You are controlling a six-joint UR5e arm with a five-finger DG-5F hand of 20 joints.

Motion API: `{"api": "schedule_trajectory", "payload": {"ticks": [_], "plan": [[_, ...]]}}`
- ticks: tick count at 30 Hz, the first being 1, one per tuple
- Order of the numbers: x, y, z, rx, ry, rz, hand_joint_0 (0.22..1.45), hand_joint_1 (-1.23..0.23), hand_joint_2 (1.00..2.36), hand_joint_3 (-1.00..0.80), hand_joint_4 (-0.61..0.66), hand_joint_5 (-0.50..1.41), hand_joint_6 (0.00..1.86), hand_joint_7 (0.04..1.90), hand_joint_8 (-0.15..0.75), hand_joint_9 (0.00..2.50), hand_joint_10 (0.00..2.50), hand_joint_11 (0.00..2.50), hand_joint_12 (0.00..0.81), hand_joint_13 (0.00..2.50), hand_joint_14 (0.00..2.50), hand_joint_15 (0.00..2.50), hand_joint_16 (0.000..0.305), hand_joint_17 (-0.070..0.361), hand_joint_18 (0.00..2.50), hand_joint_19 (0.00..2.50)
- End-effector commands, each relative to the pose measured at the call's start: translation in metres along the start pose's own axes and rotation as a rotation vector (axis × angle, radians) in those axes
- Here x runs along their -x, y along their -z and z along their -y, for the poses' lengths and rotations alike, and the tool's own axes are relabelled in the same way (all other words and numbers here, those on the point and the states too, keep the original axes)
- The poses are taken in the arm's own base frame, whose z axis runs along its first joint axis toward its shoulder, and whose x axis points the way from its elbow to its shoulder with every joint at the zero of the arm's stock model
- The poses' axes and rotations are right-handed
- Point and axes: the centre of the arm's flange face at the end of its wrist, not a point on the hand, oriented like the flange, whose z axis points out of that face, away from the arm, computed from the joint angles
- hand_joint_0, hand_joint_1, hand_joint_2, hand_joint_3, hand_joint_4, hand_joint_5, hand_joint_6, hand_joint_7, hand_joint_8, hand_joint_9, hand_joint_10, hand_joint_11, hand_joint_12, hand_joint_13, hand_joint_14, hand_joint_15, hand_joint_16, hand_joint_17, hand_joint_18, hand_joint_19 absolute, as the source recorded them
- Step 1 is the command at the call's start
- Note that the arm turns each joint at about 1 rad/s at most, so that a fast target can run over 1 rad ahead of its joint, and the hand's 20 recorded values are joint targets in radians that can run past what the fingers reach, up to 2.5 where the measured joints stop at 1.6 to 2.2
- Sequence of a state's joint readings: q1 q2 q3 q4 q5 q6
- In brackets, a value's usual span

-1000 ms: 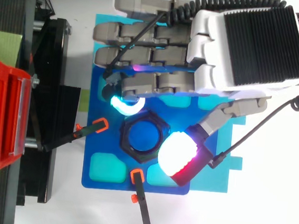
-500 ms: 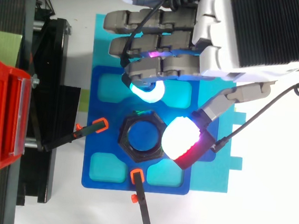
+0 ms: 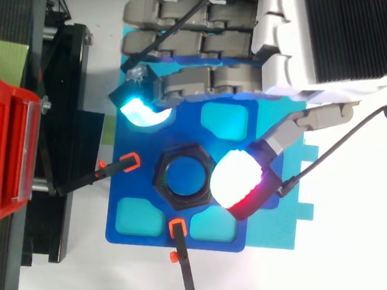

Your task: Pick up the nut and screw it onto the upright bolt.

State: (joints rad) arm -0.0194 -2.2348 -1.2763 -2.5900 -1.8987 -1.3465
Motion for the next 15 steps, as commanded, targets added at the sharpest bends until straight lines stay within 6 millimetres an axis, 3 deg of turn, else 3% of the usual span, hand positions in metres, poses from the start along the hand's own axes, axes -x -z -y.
{"api": "schedule_trajectory", "payload": {"ticks": [1,8,15], "plan": [[0.0,-0.004,-0.005,0.011,0.002,0.01,0.46,-0.11,1.0,-0.5,0.14,-0.2,0.5,0.63,0.172,0.19,0.0,0.0,0.308,0.04,0.0,0.0,0.042,0.095,0.0,0.0],[-0.015,-0.015,-0.028,0.03,-0.039,-0.007,0.46,-0.09,1.0,-0.5,0.13,-0.21,0.5,0.62,0.172,0.15,0.0,0.0,0.311,0.01,0.0,0.0,0.043,0.097,0.0,0.0],[-0.023,-0.018,-0.032,0.031,-0.071,-0.016,0.46,-0.08,1.0,-0.5,0.14,-0.21,0.5,0.67,0.179,0.15,0.0,0.0,0.312,0.01,0.0,0.0,0.043,0.097,0.0,0.0]]}}
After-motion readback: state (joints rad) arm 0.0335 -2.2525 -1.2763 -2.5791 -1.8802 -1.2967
